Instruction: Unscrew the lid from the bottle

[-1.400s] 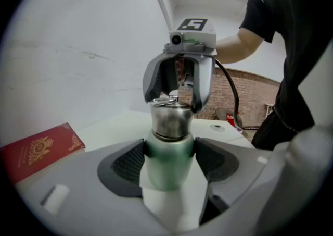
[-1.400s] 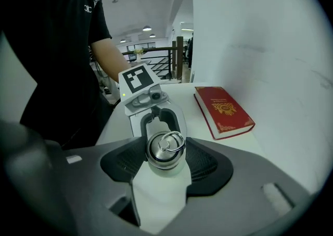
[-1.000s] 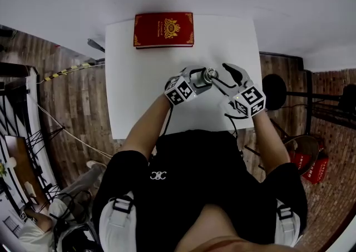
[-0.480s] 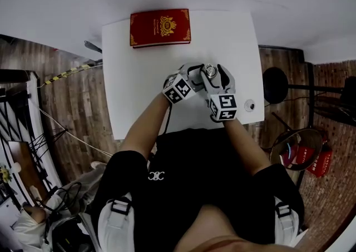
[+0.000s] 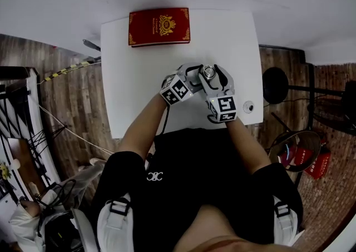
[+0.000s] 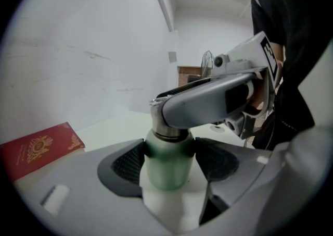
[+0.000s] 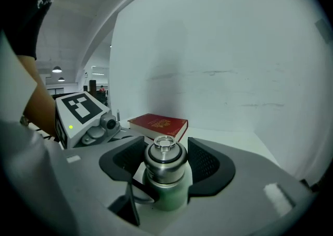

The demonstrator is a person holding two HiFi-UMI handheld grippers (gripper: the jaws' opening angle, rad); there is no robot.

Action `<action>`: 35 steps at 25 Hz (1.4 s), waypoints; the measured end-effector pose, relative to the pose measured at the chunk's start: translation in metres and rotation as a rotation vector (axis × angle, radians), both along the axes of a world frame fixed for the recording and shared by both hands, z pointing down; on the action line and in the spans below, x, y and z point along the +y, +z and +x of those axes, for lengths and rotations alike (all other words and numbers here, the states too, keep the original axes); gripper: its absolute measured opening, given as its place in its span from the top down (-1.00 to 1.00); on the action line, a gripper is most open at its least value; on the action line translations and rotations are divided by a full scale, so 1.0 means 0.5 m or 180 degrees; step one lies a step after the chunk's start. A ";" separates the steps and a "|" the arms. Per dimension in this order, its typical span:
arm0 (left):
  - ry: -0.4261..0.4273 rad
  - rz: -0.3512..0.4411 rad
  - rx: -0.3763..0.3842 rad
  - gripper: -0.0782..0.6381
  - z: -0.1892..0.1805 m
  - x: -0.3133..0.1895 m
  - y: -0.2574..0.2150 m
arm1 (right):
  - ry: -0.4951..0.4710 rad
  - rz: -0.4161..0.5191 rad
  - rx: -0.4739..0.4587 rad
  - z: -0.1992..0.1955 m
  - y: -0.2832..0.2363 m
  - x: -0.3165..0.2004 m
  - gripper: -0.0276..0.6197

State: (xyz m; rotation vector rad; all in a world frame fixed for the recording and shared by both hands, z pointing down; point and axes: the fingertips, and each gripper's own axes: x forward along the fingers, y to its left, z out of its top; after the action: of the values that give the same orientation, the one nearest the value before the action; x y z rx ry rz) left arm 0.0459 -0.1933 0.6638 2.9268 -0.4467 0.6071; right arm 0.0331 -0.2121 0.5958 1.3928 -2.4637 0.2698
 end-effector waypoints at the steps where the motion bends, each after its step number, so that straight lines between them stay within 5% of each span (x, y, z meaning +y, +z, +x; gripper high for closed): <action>1: 0.0002 0.0001 0.0004 -0.22 0.000 0.000 0.000 | -0.0120 -0.0005 0.0008 -0.001 0.000 0.002 0.12; 12: 0.0086 0.0078 0.0121 -0.22 0.004 0.002 0.000 | -0.2704 -0.0273 0.0254 -0.023 0.014 0.035 0.12; 17: 0.0051 0.0078 0.0108 -0.22 0.002 -0.001 0.002 | -0.3176 -0.0331 0.0321 -0.029 0.011 0.040 0.12; 23: 0.0002 0.0088 0.0058 -0.22 0.000 -0.002 0.009 | -0.2739 -0.0190 -0.0086 -0.011 -0.046 0.030 0.12; 28: -0.0032 0.0074 0.0032 -0.22 0.000 -0.001 0.007 | -0.1847 0.0080 -0.0364 0.052 -0.127 0.002 0.12; 35: -0.0442 -0.0001 0.0046 -0.22 -0.008 -0.002 0.008 | -0.0690 0.0255 -0.0213 0.146 -0.122 -0.023 0.12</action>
State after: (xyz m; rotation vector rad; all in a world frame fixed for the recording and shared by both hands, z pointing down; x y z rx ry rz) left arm 0.0418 -0.1941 0.6678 2.8672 -0.6413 0.5671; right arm 0.1062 -0.2236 0.5346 1.1495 -2.6802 0.1736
